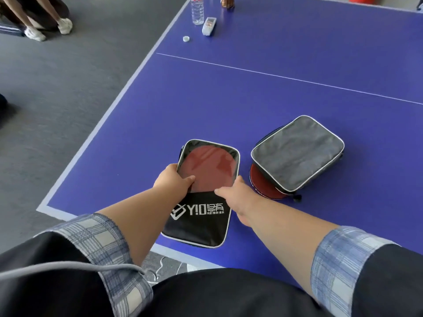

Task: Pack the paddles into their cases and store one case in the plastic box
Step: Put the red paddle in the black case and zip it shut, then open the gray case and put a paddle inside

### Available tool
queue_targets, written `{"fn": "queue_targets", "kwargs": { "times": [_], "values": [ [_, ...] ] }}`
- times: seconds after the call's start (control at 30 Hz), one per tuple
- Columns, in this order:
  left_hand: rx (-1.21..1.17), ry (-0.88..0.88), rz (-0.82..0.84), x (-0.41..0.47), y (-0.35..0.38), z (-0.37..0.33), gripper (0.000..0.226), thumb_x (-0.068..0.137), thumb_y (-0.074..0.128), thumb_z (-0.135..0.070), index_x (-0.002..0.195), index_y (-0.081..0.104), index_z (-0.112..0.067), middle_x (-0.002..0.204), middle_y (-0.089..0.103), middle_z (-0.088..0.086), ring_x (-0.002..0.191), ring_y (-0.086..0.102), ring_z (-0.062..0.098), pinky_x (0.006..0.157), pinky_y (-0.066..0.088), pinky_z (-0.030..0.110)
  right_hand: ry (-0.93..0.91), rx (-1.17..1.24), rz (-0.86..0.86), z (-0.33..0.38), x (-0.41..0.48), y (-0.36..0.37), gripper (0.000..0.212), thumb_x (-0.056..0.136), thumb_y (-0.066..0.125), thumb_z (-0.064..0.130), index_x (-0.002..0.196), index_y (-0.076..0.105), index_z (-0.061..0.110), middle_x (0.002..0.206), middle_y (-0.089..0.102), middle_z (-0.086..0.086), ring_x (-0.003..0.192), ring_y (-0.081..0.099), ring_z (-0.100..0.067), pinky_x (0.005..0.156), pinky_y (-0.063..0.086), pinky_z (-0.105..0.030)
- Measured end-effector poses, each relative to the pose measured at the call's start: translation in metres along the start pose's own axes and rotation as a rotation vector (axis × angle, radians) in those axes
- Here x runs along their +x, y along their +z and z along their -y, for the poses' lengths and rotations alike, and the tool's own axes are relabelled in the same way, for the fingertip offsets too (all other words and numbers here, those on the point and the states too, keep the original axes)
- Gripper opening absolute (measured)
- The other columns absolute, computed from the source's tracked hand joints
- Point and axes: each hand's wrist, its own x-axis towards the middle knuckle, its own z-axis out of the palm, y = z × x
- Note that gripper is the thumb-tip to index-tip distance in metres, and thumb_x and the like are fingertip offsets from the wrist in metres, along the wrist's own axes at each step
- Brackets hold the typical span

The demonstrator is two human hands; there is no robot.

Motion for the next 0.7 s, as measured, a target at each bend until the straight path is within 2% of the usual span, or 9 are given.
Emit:
{"fn": "queue_targets", "kwargs": {
  "times": [0.07,0.17,0.33,0.43,0.5,0.57,0.6,0.7],
  "values": [
    [0.071,0.002,0.052,0.017,-0.005,0.006,0.05,0.086,0.067,-0.046,0.127,0.053,-0.022,0.097,0.062,-0.004,0.081,0.058,0.02,0.067,0.042,0.032,0.027,-0.008,-0.032,0.004,0.008,0.013,0.092,0.085,0.07,0.03,0.157,0.014,0.014,0.15,0.044,-0.008,0.132,0.047,-0.027,0.112,0.038,-0.045],
    [0.141,0.014,0.121,0.034,-0.007,0.013,0.046,0.087,0.068,-0.043,0.125,0.055,-0.02,0.098,0.063,-0.002,0.08,0.058,0.019,0.065,0.042,0.032,0.04,-0.093,-0.109,0.006,0.012,0.023,0.072,0.081,0.069,0.032,0.143,0.039,0.012,0.142,0.045,-0.01,0.122,0.053,-0.029,0.105,0.046,-0.046],
    [0.231,0.023,0.177,0.051,-0.009,0.012,0.04,0.086,0.069,-0.04,0.115,0.056,-0.017,0.097,0.064,0.002,0.073,0.057,0.018,0.058,0.041,0.031,0.055,-0.012,-0.074,0.008,0.016,0.021,0.052,0.078,0.065,0.029,0.127,0.055,0.017,0.132,0.058,-0.007,0.116,0.059,-0.026,0.104,0.047,-0.046],
    [0.22,-0.035,0.192,0.051,-0.008,0.008,0.049,0.079,0.073,-0.034,0.119,0.053,-0.013,0.11,0.061,0.01,0.085,0.061,0.027,0.066,0.048,0.038,0.043,-0.032,-0.029,0.004,0.01,0.012,0.042,0.086,0.065,0.028,0.125,0.056,0.019,0.119,0.061,0.001,0.109,0.058,-0.017,0.099,0.046,-0.034],
    [0.199,-0.073,0.114,0.047,-0.007,0.001,0.069,0.071,0.074,-0.031,0.132,0.046,-0.016,0.128,0.051,0.012,0.106,0.056,0.035,0.082,0.05,0.044,0.015,-0.092,-0.057,0.001,0.006,0.001,0.055,0.09,0.063,0.032,0.14,0.049,0.015,0.114,0.052,0.004,0.111,0.052,-0.015,0.091,0.041,-0.028],
    [0.234,0.051,-0.005,0.042,-0.004,-0.012,0.088,0.072,0.068,-0.032,0.15,0.028,-0.022,0.15,0.035,0.005,0.133,0.037,0.034,0.106,0.036,0.048,-0.063,-0.098,-0.206,0.0,0.0,-0.017,0.053,0.095,0.058,0.032,0.145,0.049,0.018,0.126,0.06,0.007,0.117,0.057,-0.015,0.095,0.045,-0.028],
    [0.23,0.173,-0.052,0.039,-0.001,-0.021,0.089,0.075,0.064,-0.032,0.153,0.023,-0.024,0.155,0.029,0.001,0.139,0.028,0.031,0.112,0.028,0.047,-0.097,-0.054,-0.305,-0.001,-0.004,-0.028,0.045,0.097,0.055,0.032,0.141,0.054,0.022,0.126,0.064,0.008,0.112,0.061,-0.014,0.095,0.049,-0.03],
    [0.176,0.495,-0.028,0.033,0.018,-0.067,0.077,0.084,0.057,-0.028,0.153,0.024,-0.025,0.157,0.026,-0.002,0.143,0.022,0.026,0.116,0.021,0.042,-0.079,0.089,-0.628,-0.003,-0.016,-0.072,0.025,0.096,0.051,0.035,0.114,0.068,0.032,0.1,0.068,0.018,0.101,0.065,-0.013,0.086,0.054,-0.034]
  ]
}}
